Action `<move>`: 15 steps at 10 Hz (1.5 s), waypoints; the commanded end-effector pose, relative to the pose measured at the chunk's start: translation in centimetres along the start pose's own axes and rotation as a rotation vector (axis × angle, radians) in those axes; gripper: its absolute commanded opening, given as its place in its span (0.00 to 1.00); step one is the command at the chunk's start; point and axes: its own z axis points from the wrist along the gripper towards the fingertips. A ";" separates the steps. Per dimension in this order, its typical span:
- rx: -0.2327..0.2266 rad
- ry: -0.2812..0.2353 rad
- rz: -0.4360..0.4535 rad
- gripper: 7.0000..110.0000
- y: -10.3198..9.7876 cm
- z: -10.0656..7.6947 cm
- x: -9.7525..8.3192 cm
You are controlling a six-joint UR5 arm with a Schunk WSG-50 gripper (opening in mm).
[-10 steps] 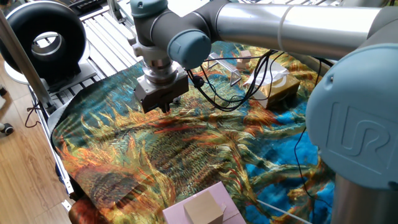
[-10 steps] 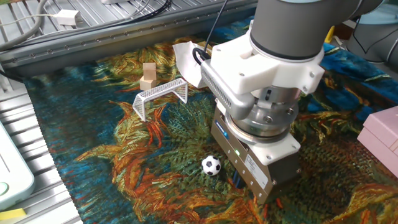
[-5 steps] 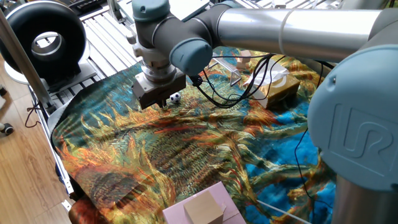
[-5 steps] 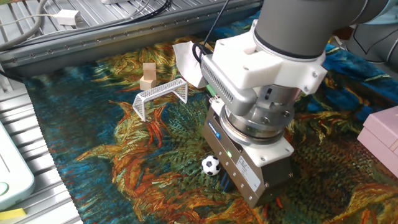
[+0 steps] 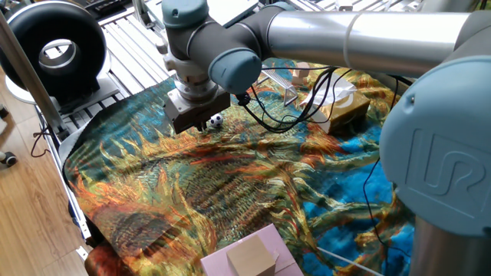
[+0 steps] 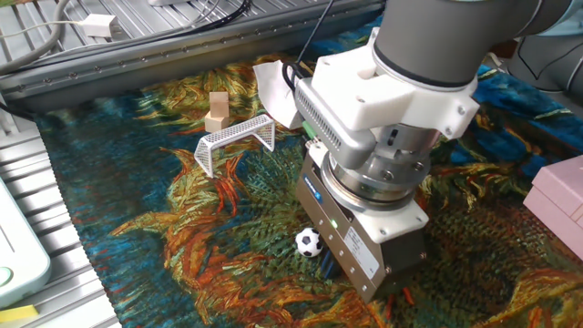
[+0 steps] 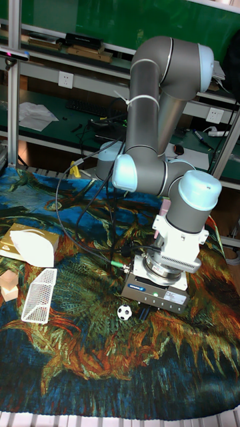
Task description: Push the soccer ball into the goal
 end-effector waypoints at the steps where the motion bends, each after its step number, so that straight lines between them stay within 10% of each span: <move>1: -0.010 0.010 0.013 0.00 0.0 -0.2 0.0; 15: -0.016 0.048 -0.002 0.00 -4.1 -0.5 -1.1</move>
